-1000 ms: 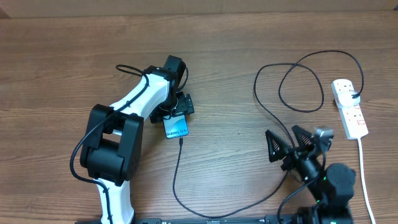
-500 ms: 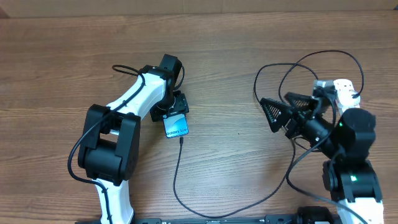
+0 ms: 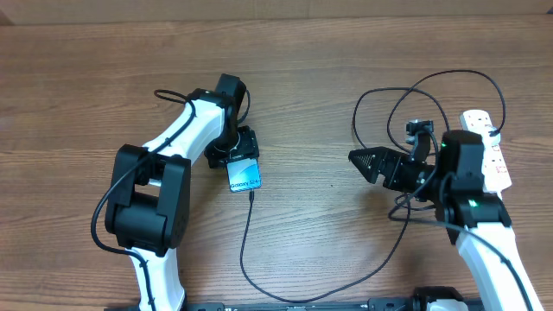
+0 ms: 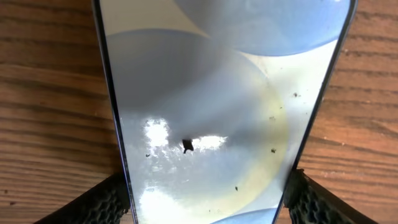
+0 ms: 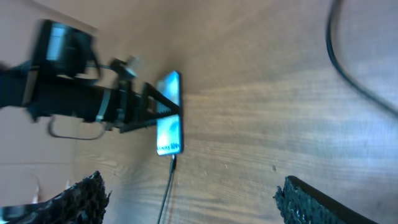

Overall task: Plug charger to phone and switch on socket
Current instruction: 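Raise the right arm and swing the right gripper toward the phone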

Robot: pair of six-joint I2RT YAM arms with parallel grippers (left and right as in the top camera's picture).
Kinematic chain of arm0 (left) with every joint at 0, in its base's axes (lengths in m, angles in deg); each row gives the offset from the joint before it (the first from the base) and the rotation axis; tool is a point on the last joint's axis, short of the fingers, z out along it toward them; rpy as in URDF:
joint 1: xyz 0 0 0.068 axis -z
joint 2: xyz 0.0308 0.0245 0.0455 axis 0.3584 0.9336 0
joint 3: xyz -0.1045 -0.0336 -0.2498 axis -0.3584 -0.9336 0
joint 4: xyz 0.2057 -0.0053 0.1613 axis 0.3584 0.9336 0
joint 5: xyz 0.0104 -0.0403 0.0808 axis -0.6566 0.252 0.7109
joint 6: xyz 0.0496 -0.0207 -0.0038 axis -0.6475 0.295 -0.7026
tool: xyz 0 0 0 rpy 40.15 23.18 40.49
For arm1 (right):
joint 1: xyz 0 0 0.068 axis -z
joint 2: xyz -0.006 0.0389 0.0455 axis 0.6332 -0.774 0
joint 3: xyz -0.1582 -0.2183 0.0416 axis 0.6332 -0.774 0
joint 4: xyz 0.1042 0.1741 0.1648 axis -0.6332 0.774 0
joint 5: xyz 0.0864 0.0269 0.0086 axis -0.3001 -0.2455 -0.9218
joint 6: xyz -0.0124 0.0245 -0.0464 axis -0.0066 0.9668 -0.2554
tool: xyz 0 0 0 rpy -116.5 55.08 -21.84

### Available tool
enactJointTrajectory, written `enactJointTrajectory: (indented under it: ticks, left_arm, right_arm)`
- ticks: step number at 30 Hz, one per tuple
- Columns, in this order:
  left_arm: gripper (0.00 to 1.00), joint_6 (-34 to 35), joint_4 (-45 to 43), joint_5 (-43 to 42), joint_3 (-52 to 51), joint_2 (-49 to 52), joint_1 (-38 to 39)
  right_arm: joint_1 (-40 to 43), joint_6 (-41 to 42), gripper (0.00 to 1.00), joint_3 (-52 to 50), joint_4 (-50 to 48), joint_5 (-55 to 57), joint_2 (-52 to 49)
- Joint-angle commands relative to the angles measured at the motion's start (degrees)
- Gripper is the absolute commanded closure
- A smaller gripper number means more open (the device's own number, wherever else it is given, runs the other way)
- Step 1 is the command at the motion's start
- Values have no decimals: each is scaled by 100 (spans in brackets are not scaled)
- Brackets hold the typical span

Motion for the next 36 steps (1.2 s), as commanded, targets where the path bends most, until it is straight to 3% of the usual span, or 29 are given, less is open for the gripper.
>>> enactJointTrajectory:
  ticks: [1,5,8,11,15,21,26,36]
  left_arm:
    - [31,-562,17,-1145,-350,579,-37]
    - [30,-737,33,-1569,-350,579,-116]
    - [17,-730,-81,-1510,-348,579,-114]
    - [5,-457,160,-1088,-162,579,-114]
    - [0,-136,870,-236,514,579,-111]
    - [0,772,809,-46,977,579,-15]
    - [0,772,216,-20,949,579,271]
    - [0,1045,479,927,861,579,728]
  right_arm:
    - [-85,227,12,107,63,-223,-643]
    - [-404,203,13,109,9,-378,-1349]
    - [-656,186,12,109,-146,-328,-1744]
    - [-745,190,8,109,-260,-328,-1937]
    - [-745,192,2,109,-258,-68,-1945]
    - [-745,208,0,109,-282,33,-1947]
    - [-745,186,0,107,-254,133,-1947]
    - [-745,190,0,107,-170,269,-1947]
